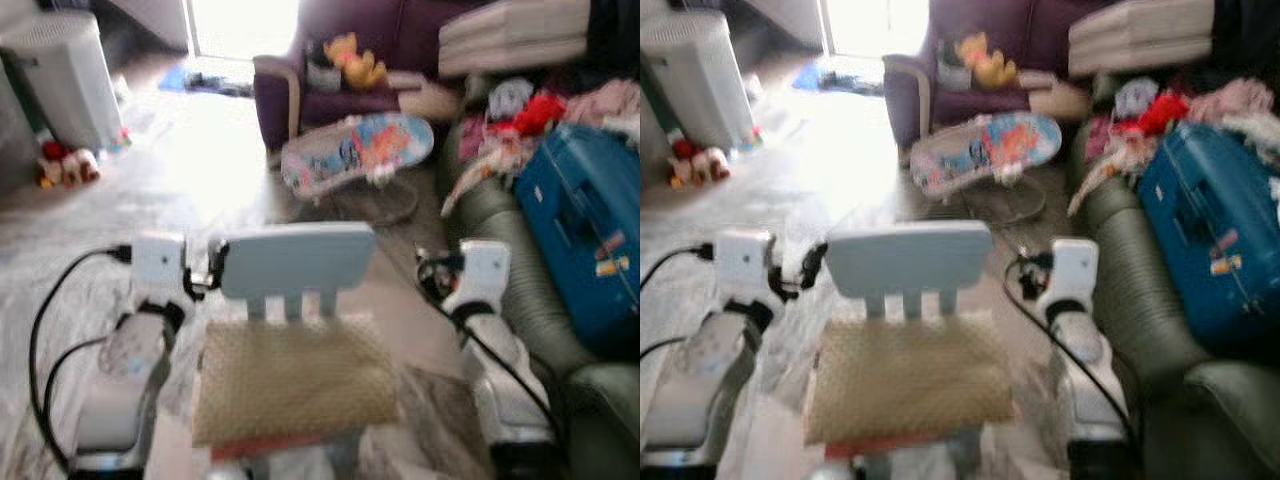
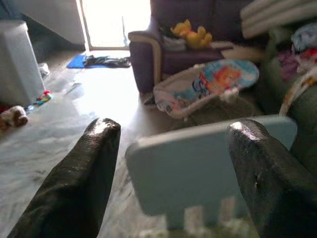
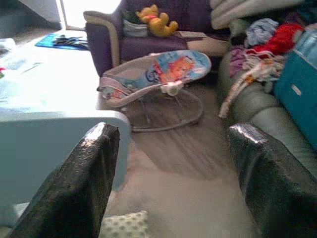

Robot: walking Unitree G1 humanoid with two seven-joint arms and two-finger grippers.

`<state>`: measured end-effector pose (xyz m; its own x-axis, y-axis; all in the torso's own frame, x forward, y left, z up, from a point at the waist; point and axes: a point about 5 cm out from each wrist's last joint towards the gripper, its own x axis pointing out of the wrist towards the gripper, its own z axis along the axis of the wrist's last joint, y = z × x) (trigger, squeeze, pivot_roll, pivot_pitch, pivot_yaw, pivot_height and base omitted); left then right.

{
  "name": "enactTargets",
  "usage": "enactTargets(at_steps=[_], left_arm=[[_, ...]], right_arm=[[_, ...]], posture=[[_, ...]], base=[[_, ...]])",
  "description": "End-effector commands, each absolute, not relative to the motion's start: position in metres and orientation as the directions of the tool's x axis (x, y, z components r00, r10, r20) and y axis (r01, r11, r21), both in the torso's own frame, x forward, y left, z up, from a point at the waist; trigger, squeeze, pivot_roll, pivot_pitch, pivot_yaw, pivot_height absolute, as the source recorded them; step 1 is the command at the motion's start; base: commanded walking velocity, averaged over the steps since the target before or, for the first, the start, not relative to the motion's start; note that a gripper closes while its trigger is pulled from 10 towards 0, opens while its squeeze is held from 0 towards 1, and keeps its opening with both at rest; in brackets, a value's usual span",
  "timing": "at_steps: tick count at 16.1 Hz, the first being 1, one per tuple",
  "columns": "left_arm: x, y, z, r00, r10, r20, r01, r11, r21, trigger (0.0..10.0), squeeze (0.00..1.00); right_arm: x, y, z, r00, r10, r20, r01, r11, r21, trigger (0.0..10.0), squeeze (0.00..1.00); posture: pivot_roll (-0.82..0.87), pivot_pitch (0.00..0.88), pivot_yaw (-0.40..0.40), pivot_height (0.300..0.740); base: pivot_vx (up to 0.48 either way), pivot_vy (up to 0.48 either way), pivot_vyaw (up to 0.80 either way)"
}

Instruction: Move the pillow to the sofa

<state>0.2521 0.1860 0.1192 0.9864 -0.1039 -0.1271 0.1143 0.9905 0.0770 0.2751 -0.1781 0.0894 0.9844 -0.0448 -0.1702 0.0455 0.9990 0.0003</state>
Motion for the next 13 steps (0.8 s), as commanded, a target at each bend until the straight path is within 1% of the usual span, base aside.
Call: enactTargets(at_steps=[1,3,6,9,10,13], left_arm=[[0.247,0.195,0.121,0.988,-0.087,-0.128,0.101,0.989,0.111,10.0,0.00],[0.240,0.196,0.120,0.988,-0.083,-0.128,0.101,0.985,0.139,10.0,0.00],[0.234,0.188,0.119,0.988,-0.091,-0.124,0.110,0.982,0.156,10.0,0.00],[0.237,0.186,0.119,0.988,-0.094,-0.124,0.112,0.983,0.145,10.0,0.00],[0.238,0.186,0.119,0.988,-0.093,-0.122,0.111,0.983,0.147,10.0,0.00],[0.245,0.187,0.127,0.991,-0.101,-0.082,0.116,0.970,0.212,10.0,0.00]], right_arm=[[0.274,-0.180,0.093,0.987,-0.051,-0.153,0.053,0.999,0.009,10.0,0.00],[0.271,-0.180,0.090,0.986,-0.041,-0.162,0.043,0.999,0.010,10.0,0.00],[0.270,-0.179,0.090,0.987,-0.026,-0.160,0.028,1.000,0.011,10.0,0.00],[0.274,-0.177,0.091,0.988,-0.015,-0.152,0.018,1.000,0.016,10.0,0.00],[0.274,-0.177,0.091,0.988,-0.015,-0.152,0.017,1.000,0.017,10.0,0.00],[0.281,-0.172,0.093,0.990,-0.002,-0.139,0.006,1.000,0.029,10.0,0.00]], posture=[[0.02,0.000,-0.070,0.740],[0.02,0.000,-0.072,0.740],[0.03,0.000,-0.077,0.735],[0.03,0.000,-0.079,0.700],[0.03,0.000,-0.078,0.695],[0.04,0.000,-0.070,0.655]], base=[[0.000,0.000,0.00],[0.000,0.000,0.00],[0.000,0.000,0.00],[0.000,0.000,0.00],[0.000,0.000,0.00],[0.000,0.000,0.00]])
